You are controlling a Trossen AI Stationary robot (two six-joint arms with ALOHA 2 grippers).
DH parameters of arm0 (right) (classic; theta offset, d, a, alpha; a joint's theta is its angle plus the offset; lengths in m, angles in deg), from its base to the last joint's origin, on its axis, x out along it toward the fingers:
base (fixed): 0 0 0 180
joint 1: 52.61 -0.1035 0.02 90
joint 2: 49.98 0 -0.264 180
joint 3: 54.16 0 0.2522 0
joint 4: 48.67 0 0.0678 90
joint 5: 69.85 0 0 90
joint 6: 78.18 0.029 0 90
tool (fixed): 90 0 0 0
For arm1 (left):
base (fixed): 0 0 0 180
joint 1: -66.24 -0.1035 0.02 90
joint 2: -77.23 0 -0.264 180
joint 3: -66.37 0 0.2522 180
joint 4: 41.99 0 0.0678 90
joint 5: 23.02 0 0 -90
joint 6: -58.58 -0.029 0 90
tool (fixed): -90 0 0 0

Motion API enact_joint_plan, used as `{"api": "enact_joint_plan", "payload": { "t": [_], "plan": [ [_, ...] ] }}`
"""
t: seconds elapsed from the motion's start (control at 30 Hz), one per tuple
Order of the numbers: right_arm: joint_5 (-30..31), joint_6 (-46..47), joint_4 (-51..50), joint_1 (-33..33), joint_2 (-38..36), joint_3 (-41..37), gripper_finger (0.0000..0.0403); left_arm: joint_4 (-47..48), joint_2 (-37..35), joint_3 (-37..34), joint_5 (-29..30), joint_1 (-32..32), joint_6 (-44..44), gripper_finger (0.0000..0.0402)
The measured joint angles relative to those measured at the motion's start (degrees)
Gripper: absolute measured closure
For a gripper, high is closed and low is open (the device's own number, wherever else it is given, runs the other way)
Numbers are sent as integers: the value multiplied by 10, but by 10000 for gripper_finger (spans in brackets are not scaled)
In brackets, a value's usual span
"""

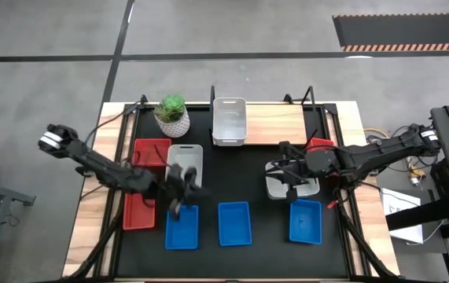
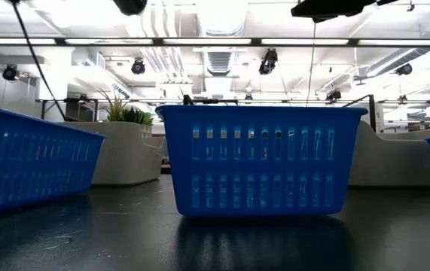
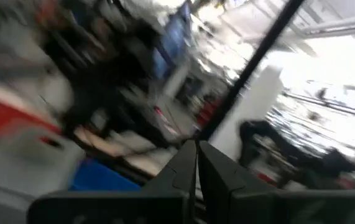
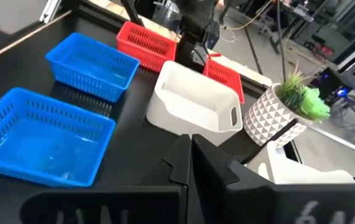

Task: Stack baskets on shelf by color
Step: Put the bottom red bin on the shelf

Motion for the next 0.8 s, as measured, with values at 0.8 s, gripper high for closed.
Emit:
{"api": "enact_joint_plan", "payload": {
  "t": [0.8],
  "plan": [
    [-2, 16, -8, 0, 6, 0, 394, 1205, 109, 311, -129, 270, 308, 391]
  ]
}}
